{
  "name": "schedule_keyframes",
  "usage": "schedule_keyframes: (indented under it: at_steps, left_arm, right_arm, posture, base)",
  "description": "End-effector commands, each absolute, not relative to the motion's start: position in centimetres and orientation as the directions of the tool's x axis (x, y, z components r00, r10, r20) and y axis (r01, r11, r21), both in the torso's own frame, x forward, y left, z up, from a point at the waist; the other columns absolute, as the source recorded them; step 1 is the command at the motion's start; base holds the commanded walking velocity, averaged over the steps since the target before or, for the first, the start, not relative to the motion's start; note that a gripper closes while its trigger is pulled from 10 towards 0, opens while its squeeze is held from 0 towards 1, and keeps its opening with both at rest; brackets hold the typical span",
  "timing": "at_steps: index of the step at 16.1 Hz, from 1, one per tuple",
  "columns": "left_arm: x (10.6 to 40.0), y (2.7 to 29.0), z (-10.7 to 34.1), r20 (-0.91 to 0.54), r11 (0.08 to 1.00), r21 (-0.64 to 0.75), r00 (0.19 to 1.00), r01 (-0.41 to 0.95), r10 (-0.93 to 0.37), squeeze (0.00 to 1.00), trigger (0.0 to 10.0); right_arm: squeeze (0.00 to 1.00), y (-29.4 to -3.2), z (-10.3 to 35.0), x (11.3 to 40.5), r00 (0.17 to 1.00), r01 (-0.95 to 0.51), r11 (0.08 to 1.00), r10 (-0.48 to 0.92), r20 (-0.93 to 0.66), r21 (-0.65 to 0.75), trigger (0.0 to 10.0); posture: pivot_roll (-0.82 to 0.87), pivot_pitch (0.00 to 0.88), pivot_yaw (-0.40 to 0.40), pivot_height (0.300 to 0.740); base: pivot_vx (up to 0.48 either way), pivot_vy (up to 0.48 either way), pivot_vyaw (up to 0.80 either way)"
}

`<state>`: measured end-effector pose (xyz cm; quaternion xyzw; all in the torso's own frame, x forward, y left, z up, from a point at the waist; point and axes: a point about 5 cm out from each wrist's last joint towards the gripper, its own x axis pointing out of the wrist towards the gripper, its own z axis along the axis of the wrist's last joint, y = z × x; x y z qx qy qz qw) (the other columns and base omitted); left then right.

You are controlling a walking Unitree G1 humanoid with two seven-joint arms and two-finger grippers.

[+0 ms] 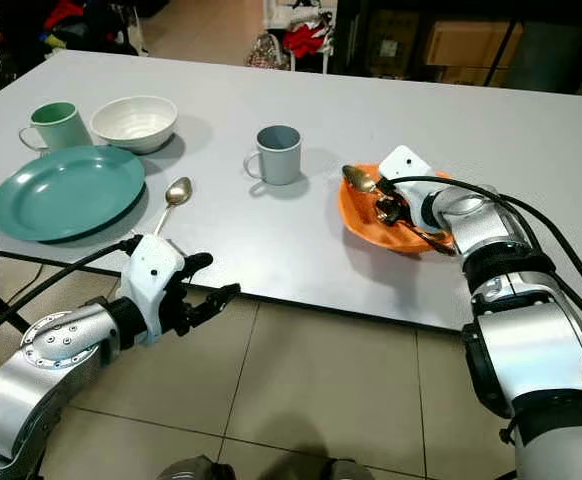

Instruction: Setting the table

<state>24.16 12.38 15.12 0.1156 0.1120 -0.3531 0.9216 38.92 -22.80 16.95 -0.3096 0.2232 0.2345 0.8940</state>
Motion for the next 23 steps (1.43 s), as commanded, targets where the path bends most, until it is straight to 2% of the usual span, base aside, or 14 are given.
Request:
schedule_keyframes:
  at_steps: [1, 3, 8, 11, 12, 13, 14, 23]
  left_arm:
    - [24.4, 12.4, 15.5, -0.282, 0.720, 0.144, 0.726, 0.678, -0.627, 0.00, 10.0]
    - [24.6, 12.3, 15.6, -0.280, 0.712, 0.146, 0.719, 0.687, -0.636, 0.00, 10.0]
    - [24.6, 12.1, 15.5, -0.281, 0.702, 0.143, 0.709, 0.697, -0.647, 0.00, 10.0]
    - [24.6, 12.0, 15.5, -0.283, 0.701, 0.139, 0.707, 0.699, -0.648, 0.00, 10.0]
    - [24.6, 12.0, 15.5, -0.283, 0.700, 0.138, 0.705, 0.701, -0.650, 0.00, 10.0]
    - [24.6, 12.0, 15.5, -0.283, 0.698, 0.138, 0.704, 0.702, -0.652, 0.00, 10.0]
    - [24.6, 11.9, 15.5, -0.282, 0.697, 0.138, 0.703, 0.703, -0.653, 0.00, 10.0]
    - [24.8, 11.8, 15.5, -0.277, 0.691, 0.142, 0.699, 0.708, -0.659, 0.00, 10.0]
  right_arm:
    - [0.79, -23.0, 18.2, 39.2, 0.797, -0.559, 0.683, 0.288, -0.530, -0.470, 10.0]
    - [1.00, -23.5, 18.1, 39.0, 0.783, -0.573, 0.676, 0.288, -0.551, -0.462, 10.0]
    - [1.00, -25.1, 16.6, 37.9, 0.710, -0.628, 0.657, 0.264, -0.653, -0.418, 10.0]
    - [1.00, -25.8, 16.8, 37.7, 0.703, -0.630, 0.653, 0.250, -0.666, -0.420, 10.0]
    - [0.72, -26.1, 16.9, 37.6, 0.695, -0.632, 0.657, 0.246, -0.675, -0.411, 9.5]
    - [0.00, -26.3, 16.8, 37.5, 0.690, -0.631, 0.661, 0.240, -0.683, -0.406, 2.9]
    - [0.00, -26.6, 16.8, 37.4, 0.689, -0.626, 0.665, 0.227, -0.688, -0.407, 0.0]
    - [0.00, -26.5, 17.4, 37.5, 0.692, -0.625, 0.689, 0.271, -0.669, -0.368, 0.0]
  posture:
    - [-0.03, 0.026, 0.056, 0.740]
    - [-0.04, 0.023, 0.069, 0.740]
    - [-0.04, 0.027, 0.067, 0.740]
    - [-0.04, 0.027, 0.065, 0.740]
    - [-0.05, 0.028, 0.067, 0.740]
    - [-0.05, 0.028, 0.067, 0.740]
    - [-0.05, 0.028, 0.067, 0.740]
    - [-0.05, 0.026, 0.074, 0.740]
  base:
    - [0.000, 0.000, 0.00]
    - [0.000, 0.000, 0.00]
    - [0.000, 0.000, 0.00]
    - [0.000, 0.000, 0.00]
    - [0.000, 0.000, 0.00]
    - [0.000, 0.000, 0.00]
    - [0.000, 0.000, 0.00]
    - [0.000, 0.000, 0.00]
